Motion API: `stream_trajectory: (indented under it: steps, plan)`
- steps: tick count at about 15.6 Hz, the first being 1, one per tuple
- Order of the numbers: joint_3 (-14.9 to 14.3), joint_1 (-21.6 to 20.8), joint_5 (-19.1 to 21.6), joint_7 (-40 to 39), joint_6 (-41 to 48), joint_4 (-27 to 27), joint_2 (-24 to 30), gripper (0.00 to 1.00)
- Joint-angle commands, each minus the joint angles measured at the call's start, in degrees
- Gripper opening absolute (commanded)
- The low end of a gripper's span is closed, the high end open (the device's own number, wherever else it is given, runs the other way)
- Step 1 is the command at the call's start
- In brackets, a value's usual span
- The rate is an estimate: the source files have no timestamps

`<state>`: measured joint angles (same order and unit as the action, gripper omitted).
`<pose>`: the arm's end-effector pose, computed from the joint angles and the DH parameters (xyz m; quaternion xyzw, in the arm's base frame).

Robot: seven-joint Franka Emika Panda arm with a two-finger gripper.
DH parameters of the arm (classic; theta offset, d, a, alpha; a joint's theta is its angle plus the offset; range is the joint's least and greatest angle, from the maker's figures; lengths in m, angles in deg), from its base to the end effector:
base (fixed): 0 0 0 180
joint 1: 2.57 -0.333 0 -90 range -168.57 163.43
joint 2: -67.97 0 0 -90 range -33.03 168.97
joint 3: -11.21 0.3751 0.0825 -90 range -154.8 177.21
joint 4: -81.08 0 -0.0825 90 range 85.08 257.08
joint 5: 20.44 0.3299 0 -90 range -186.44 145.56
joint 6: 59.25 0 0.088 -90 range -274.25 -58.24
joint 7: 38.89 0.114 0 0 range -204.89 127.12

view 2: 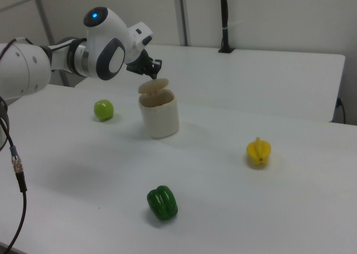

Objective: Close garbage bin
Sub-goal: 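Push the raised lid with the gripper fingers, swinging it down over the bin opening, then press the gripper down on the lid to seat it shut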

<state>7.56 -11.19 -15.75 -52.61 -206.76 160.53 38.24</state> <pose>0.7320 0.0757 0.5530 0.9342 0.1373 0.3292 0.0066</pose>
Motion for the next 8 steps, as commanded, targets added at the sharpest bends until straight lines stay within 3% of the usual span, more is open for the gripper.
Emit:
stream_trajectory:
  steps: [1, 8]
  plan:
    - [-0.22, 0.97, 0.49, -2.28, 3.2, 2.19, 1.69, 0.0]
    - [-0.22, 1.15, 0.58, -4.91, 4.52, 5.44, 0.29, 0.0]
